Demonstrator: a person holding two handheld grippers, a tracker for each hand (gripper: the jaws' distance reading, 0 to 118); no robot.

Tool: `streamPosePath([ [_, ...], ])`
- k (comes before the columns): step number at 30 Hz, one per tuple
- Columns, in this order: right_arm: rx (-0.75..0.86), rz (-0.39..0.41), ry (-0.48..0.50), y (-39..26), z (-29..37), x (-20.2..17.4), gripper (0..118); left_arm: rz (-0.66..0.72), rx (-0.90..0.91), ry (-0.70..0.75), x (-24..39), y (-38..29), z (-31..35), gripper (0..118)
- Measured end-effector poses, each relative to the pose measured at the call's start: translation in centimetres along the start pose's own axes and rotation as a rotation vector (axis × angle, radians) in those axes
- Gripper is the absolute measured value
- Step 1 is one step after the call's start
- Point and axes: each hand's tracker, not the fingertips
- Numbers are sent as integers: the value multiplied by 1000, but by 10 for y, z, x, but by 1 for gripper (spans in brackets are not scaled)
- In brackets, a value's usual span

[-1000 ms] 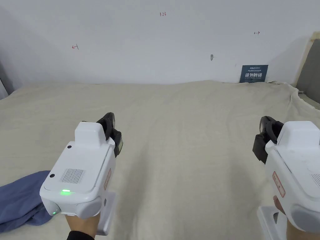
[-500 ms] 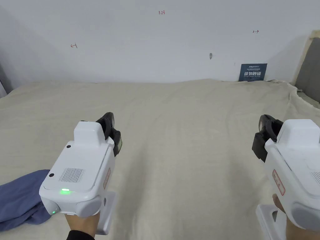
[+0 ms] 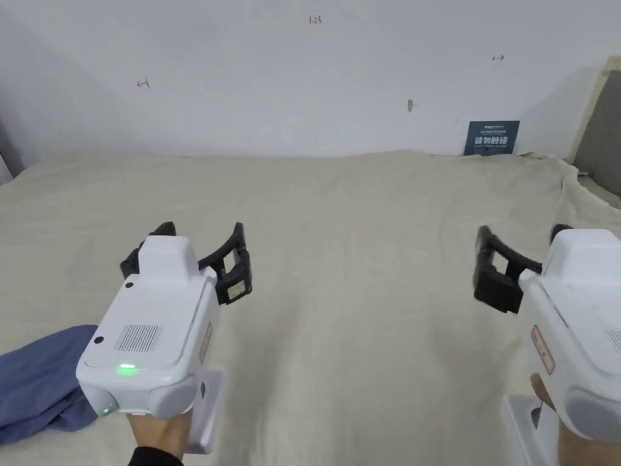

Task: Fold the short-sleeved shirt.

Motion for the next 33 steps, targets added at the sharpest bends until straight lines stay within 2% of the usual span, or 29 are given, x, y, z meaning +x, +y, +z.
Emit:
streamPosePath([
  [1,-4,0,-6,-3,-3,3,111,2,-3,6,0,0,0,104],
  [3,-2,2,-13,-6,-4,5,114,5,-10,10,-1,-1,-1,118],
  [8,-7,-12,-3,-11,-7,9,118,3,-5,18,-2,-4,1,118],
  [33,8,-10,4,-12,-6,3,118,-15,8,20,-4,-4,4,118],
])
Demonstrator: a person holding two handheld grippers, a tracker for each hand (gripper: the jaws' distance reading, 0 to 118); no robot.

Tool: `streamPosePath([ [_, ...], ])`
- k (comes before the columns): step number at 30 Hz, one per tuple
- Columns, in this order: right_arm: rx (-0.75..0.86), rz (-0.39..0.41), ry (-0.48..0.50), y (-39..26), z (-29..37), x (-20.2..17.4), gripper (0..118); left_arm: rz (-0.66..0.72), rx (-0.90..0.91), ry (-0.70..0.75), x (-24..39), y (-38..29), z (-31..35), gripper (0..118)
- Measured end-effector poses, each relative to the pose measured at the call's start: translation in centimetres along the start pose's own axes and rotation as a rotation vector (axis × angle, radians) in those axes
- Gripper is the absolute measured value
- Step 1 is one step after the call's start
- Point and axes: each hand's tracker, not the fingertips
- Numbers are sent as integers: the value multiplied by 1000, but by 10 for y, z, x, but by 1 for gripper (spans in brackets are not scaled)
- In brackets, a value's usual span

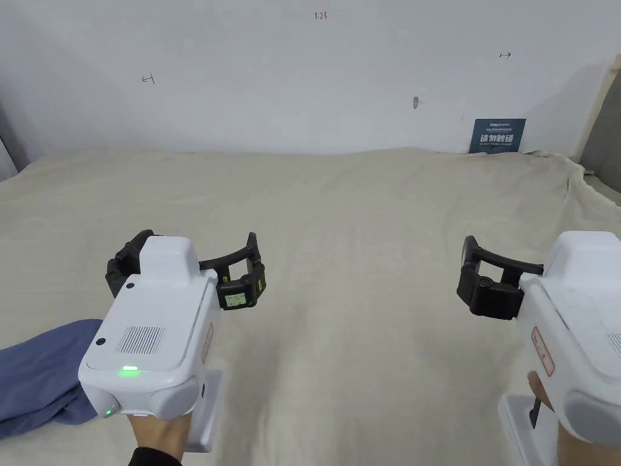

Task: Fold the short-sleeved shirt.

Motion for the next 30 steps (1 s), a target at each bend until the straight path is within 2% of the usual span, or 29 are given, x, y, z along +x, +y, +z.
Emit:
streamPosePath([
  [30,8,10,9,10,8,-12,118,0,16,0,-1,1,2,118],
])
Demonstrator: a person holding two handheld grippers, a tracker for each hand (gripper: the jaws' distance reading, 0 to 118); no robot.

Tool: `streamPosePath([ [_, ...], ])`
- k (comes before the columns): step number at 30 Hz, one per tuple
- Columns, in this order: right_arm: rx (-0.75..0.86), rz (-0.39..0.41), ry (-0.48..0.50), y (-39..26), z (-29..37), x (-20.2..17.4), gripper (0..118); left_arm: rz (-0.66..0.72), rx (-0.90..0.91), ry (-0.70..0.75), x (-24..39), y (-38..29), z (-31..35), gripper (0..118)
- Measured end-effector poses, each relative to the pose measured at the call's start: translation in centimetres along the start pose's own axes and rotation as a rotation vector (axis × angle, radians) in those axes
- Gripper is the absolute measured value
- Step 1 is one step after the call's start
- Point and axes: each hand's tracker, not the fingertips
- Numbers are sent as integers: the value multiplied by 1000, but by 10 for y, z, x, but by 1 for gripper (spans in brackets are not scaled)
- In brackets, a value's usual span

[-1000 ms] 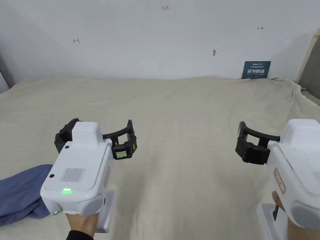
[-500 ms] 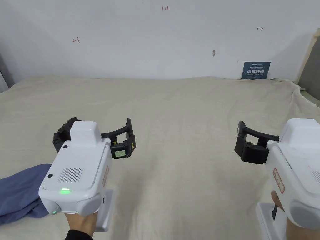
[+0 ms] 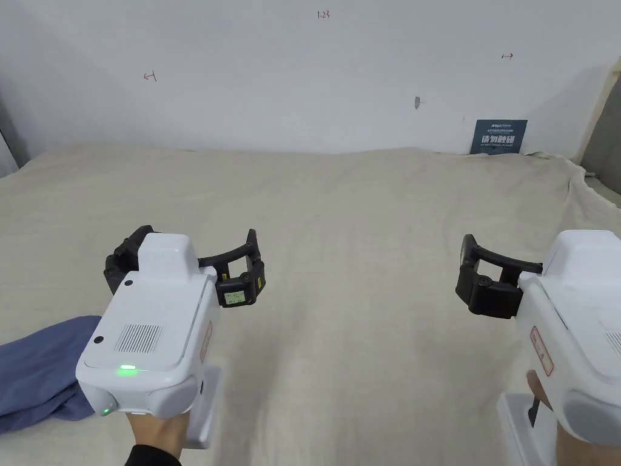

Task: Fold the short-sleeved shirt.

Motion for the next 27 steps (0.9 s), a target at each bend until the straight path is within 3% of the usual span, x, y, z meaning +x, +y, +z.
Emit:
streamPosePath([
  [27,14,19,-17,7,2,-7,118,-4,2,-4,-2,1,1,118],
])
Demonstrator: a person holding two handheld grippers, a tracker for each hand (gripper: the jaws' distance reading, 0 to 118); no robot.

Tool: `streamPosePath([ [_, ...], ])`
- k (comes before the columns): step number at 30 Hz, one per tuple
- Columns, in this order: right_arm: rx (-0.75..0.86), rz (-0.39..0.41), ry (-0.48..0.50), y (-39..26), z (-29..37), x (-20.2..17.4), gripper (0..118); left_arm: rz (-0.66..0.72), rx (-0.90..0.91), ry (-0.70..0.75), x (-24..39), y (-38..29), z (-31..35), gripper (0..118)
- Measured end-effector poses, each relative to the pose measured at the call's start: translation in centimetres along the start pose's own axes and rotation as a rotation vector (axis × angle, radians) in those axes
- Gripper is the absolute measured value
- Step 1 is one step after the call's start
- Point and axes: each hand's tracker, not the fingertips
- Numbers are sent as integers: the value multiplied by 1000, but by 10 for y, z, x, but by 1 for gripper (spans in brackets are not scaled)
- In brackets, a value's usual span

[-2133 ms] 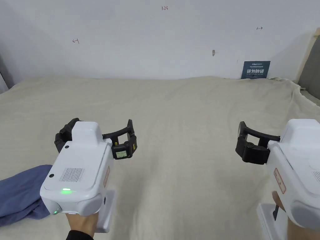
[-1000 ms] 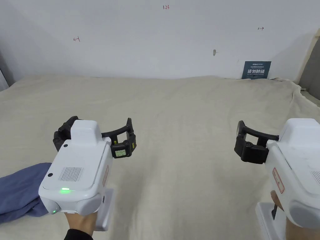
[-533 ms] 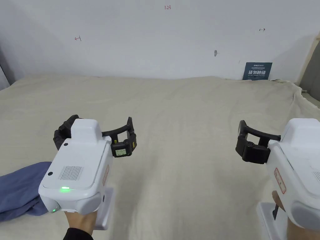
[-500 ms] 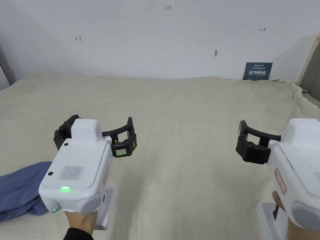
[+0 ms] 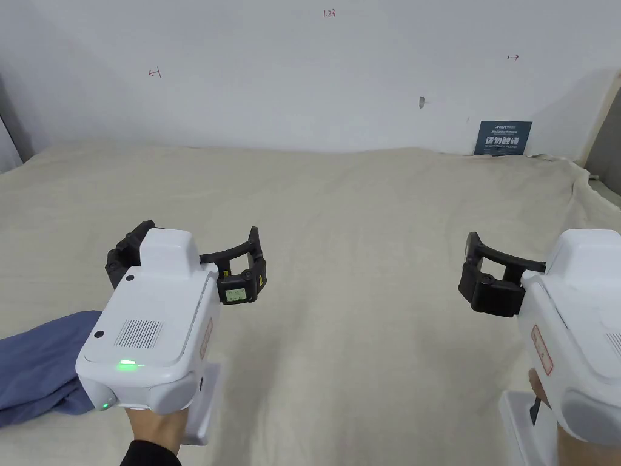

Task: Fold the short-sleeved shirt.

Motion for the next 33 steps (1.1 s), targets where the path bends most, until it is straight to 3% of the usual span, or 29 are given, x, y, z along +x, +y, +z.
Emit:
streamPosePath([
  [11,-12,6,-19,-4,-3,4,118,10,9,9,0,2,1,118],
  [17,-153,-127,-48,-1,-8,10,118,41,10,1,-1,3,4,118],
  [22,-326,-228,-179,1,-13,14,118,108,-20,-10,-5,4,5,118],
  [25,-408,-281,-159,6,-11,11,117,120,-6,-9,-5,4,7,118],
  [33,-422,-224,-196,2,-16,12,117,106,-13,-5,-3,6,6,118],
])
